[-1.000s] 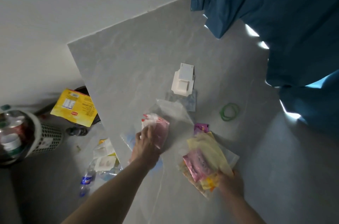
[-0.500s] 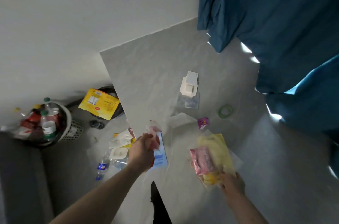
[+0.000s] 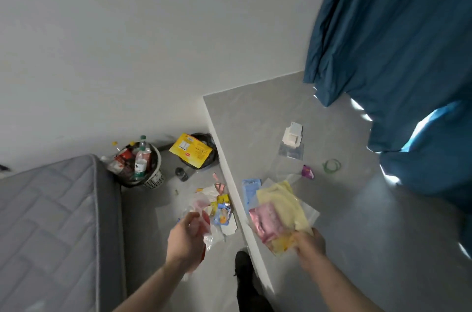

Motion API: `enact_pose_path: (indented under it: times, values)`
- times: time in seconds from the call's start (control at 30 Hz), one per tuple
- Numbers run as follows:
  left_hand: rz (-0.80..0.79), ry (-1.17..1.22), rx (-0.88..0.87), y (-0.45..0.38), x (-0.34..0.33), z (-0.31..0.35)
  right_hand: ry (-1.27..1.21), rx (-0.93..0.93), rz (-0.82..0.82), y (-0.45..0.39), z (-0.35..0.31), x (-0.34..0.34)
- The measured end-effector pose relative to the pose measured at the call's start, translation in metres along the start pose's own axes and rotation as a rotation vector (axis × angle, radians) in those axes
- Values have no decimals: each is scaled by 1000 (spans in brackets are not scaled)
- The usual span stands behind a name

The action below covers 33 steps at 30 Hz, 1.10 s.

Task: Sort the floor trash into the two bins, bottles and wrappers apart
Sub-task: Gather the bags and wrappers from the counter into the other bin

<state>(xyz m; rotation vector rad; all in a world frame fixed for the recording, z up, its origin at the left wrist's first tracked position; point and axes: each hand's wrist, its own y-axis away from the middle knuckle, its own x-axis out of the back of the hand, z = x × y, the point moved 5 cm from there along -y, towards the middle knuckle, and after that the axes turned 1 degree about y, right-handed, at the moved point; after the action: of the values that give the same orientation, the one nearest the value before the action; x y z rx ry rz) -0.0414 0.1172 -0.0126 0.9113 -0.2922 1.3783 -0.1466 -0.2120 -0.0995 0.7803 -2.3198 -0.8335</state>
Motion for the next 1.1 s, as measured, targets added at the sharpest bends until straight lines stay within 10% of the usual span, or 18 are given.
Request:
enact_pose_path:
  times: [1.1]
  values:
    - [145,243,-14,-66,197,-42,31,61,-267,110,-64,-233]
